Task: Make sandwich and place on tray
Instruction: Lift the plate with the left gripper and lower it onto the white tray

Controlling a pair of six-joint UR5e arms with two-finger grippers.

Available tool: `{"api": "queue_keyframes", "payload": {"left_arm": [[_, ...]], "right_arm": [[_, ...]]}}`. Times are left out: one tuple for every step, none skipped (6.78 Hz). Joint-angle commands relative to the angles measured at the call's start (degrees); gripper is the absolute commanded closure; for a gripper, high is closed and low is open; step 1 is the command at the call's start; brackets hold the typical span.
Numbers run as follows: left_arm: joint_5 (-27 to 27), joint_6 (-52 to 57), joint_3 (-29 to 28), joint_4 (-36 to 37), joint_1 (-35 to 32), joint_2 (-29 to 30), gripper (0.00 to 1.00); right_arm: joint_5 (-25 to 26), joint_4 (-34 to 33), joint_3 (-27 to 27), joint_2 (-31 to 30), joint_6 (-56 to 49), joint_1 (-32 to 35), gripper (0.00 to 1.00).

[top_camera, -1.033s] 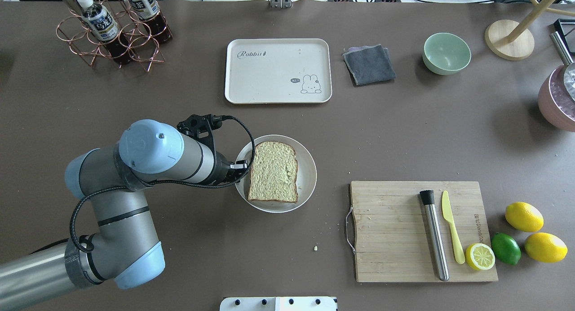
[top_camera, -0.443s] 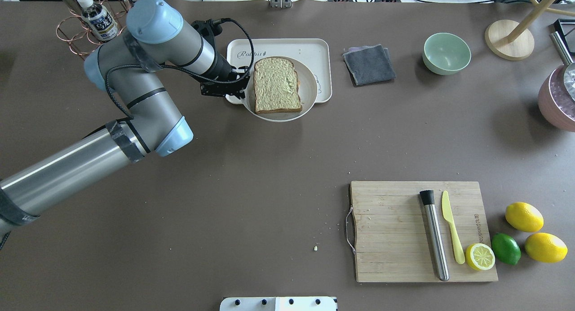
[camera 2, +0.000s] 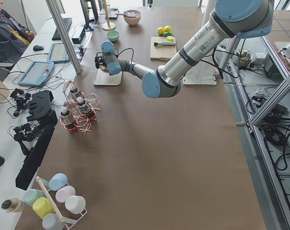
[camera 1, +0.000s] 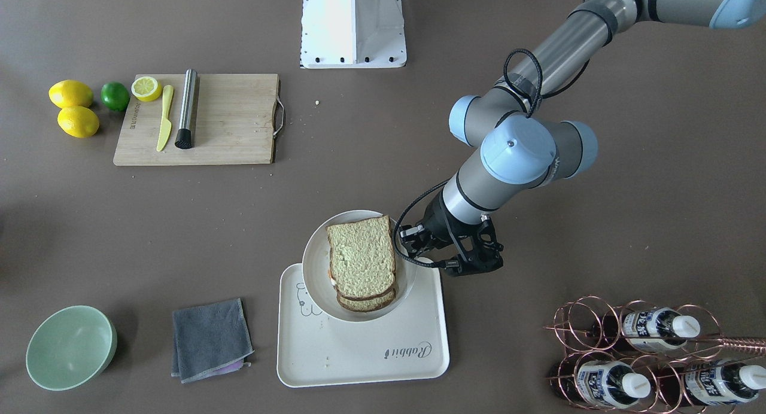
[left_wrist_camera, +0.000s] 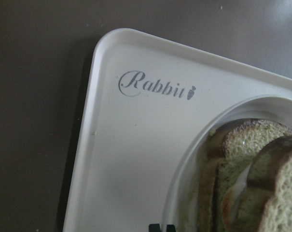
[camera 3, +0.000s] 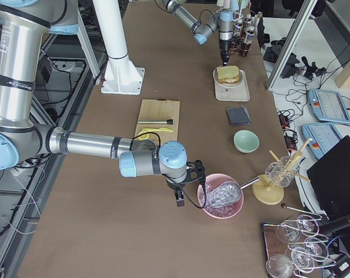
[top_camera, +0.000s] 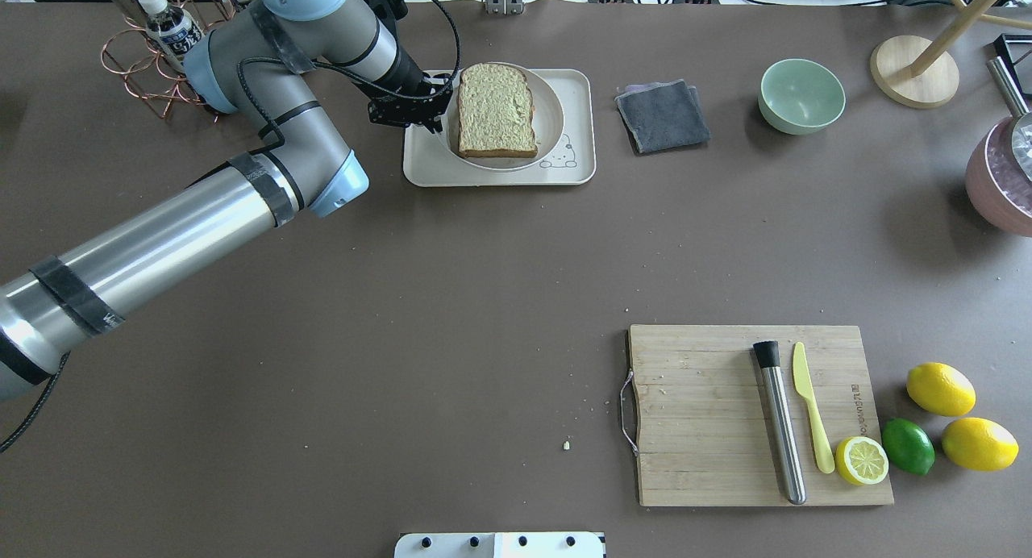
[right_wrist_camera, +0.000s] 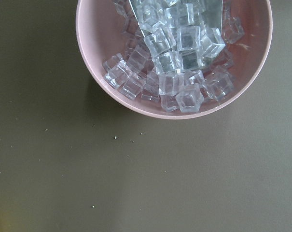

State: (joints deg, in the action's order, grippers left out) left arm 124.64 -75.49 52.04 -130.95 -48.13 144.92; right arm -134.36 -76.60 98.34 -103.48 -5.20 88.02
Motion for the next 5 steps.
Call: {"api": "queue_keyframes", "payload": {"left_arm": [[-0.54,0.34,-7.19,-3.51,-0.21,3.25,1.00],[-2.71,0.34,-9.47,-4.05,0.57,4.48,1.00],[-3.00,0.26,-10.37,-5.18,0.58,4.66,1.00],[-3.87,0.26,-10.90,-5.46,1.28,4.75,1.00],[-4.14,0.26,-10.90,-5.81,1.72,4.84,1.00]], "right_arm": [[-0.28,-0.22,0.09,0.12,0.01,-0.22,0.00],[-0.37,-0.13,0.09,-0.31,0.01,-0.22,0.00],[-0.72,-0.21,0.44,-0.66,0.01,-0.04,0.00],[-0.72,-0.22,0.53,-1.10,0.01,-0.13,0.00],[-0.81,-0.22,0.53,-1.19,0.01,-0.13,0.00]]}}
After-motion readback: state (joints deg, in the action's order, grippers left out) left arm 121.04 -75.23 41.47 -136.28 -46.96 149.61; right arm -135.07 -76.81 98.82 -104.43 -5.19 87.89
